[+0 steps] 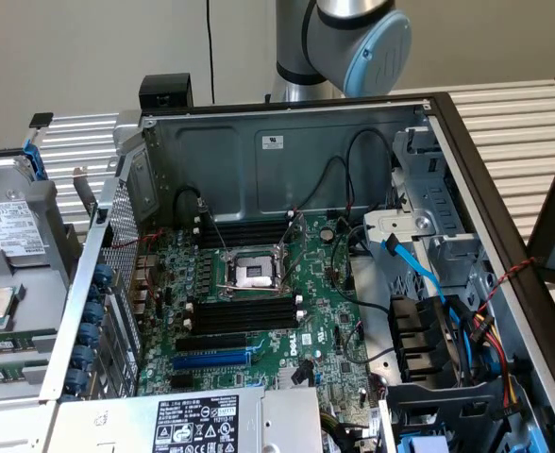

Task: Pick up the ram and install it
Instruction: 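Pick up the ram and move it above insertion slot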

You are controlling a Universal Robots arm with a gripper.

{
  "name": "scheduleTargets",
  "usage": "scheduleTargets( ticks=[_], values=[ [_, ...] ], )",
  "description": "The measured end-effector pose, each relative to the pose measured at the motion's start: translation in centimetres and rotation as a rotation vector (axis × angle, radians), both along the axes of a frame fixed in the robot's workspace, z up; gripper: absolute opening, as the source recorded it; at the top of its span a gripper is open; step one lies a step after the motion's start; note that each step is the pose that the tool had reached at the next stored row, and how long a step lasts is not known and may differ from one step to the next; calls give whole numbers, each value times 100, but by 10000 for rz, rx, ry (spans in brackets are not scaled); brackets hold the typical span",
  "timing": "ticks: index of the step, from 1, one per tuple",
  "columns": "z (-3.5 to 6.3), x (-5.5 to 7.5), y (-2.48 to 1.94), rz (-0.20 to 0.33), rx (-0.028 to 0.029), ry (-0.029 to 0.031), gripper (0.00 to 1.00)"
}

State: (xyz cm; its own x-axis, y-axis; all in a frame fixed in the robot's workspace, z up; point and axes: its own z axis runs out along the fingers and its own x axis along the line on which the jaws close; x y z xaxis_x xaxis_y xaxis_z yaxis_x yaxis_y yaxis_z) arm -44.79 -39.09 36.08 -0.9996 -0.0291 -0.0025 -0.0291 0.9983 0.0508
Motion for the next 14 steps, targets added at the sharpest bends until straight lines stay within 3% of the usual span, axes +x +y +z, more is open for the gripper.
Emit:
scheduleTargets(
  ticks=[10,14],
  values=[
    [-8,1,0,2005,0,-1,11],
    [-56,0,0,2737,0,-1,11]
  ],
)
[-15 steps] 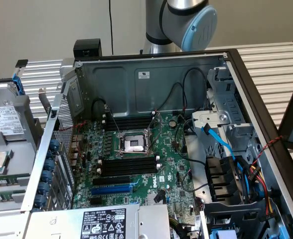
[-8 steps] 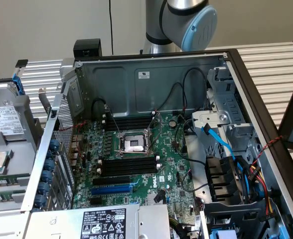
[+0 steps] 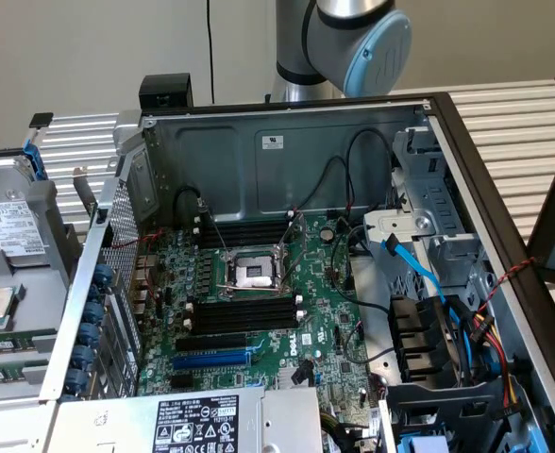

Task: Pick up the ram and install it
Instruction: 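Pick up the ram and move it above insertion slot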

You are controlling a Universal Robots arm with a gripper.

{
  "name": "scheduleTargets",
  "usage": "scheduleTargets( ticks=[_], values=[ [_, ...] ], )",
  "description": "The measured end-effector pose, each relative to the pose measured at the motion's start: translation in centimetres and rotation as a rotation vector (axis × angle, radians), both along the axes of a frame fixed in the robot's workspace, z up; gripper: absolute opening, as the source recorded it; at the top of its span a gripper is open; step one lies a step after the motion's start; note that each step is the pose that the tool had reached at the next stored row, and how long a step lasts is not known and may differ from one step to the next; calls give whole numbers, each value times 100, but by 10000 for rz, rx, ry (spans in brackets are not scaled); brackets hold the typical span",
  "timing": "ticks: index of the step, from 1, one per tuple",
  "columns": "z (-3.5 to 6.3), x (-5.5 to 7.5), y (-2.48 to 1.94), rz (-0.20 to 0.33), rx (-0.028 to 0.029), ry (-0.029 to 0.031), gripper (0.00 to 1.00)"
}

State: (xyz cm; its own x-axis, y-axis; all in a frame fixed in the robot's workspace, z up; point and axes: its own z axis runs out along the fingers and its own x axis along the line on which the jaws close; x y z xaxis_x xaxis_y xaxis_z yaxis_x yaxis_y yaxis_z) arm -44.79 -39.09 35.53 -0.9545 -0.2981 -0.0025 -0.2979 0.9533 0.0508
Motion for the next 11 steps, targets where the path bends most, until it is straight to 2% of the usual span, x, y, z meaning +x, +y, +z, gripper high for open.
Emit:
scheduleTargets(
  ticks=[11],
  values=[
    [-174,0,0,2005,18,-1,11]
  ],
)
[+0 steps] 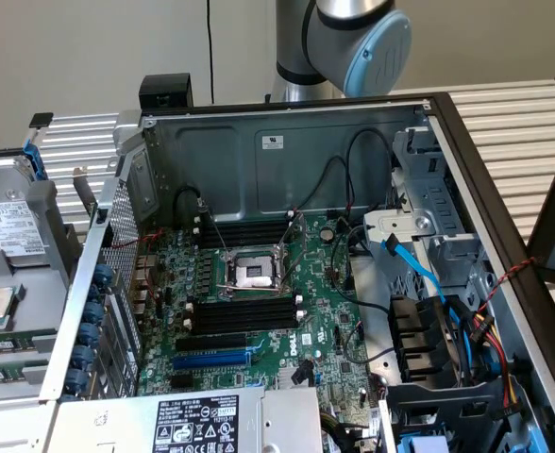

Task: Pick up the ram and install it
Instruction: 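Pick up the ram and move it above insertion slot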

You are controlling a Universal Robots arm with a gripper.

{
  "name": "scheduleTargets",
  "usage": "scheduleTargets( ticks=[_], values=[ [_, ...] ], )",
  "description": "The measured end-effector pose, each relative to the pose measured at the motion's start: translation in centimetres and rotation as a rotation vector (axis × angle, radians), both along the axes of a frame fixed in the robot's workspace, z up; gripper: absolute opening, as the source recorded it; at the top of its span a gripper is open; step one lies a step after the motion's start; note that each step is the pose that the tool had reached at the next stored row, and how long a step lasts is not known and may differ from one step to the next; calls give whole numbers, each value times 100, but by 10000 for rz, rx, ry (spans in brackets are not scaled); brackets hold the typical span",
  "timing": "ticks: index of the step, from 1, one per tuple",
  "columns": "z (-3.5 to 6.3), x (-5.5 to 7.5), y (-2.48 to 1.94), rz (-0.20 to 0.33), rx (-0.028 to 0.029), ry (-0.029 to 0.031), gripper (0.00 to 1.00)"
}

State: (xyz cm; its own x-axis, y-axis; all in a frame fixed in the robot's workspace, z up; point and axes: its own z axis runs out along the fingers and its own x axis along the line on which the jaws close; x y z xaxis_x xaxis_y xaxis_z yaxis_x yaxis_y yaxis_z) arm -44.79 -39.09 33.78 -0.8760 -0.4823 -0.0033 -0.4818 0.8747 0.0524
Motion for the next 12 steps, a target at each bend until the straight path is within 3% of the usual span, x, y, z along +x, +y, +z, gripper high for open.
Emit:
scheduleTargets(
  ticks=[8,10,12],
  values=[
    [-131,0,0,1461,22,1,11],
    [-161,0,0,1809,28,1,18],
    [-195,0,0,2180,34,0,18]
  ],
)
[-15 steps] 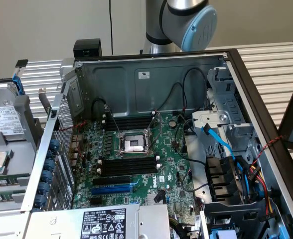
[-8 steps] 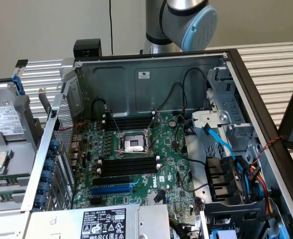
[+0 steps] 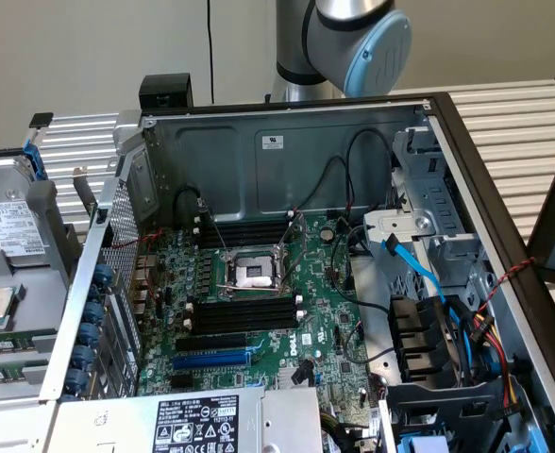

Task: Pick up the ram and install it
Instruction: 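Pick up the ram and move it above insertion slot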

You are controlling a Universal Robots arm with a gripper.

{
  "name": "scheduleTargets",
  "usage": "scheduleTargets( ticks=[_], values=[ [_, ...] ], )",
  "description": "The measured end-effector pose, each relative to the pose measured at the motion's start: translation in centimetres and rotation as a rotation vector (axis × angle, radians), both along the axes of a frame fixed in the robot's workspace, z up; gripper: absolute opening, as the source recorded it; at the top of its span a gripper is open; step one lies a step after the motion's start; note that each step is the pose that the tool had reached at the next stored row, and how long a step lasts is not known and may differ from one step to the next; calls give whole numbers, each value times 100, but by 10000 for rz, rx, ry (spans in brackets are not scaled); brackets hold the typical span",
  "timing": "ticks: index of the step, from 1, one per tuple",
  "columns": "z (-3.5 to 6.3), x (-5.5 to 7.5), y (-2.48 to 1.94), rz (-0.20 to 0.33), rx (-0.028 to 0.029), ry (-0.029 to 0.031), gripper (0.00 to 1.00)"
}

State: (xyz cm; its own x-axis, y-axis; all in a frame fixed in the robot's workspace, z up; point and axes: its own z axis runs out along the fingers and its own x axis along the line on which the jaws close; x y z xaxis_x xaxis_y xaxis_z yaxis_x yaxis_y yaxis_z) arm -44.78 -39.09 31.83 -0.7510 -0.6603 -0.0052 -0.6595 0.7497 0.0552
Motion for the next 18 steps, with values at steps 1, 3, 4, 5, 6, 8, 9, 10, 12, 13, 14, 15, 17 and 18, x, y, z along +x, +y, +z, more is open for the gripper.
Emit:
scheduleTargets(
  ticks=[1,3,4,5,6,8,9,10,12,13,14,15,17,18],
  values=[
    [-16,0,0,185,3,0,25],
    [-48,0,0,545,7,0,25],
    [-65,0,0,730,9,0,25],
    [-79,0,0,911,9,0,25],
    [-92,0,0,1090,7,1,25],
    [-122,1,-1,1462,8,1,25],
    [-140,0,-1,1641,8,0,25],
    [-155,0,0,1815,8,0,25],
    [-182,0,0,2181,8,0,25],
    [-194,0,0,2365,7,2,25],
    [-207,0,0,2550,7,2,25],
    [-218,0,0,2725,8,1,25],
    [-241,0,0,3085,8,0,25],
    [-252,0,0,3270,8,1,25]
  ],
)
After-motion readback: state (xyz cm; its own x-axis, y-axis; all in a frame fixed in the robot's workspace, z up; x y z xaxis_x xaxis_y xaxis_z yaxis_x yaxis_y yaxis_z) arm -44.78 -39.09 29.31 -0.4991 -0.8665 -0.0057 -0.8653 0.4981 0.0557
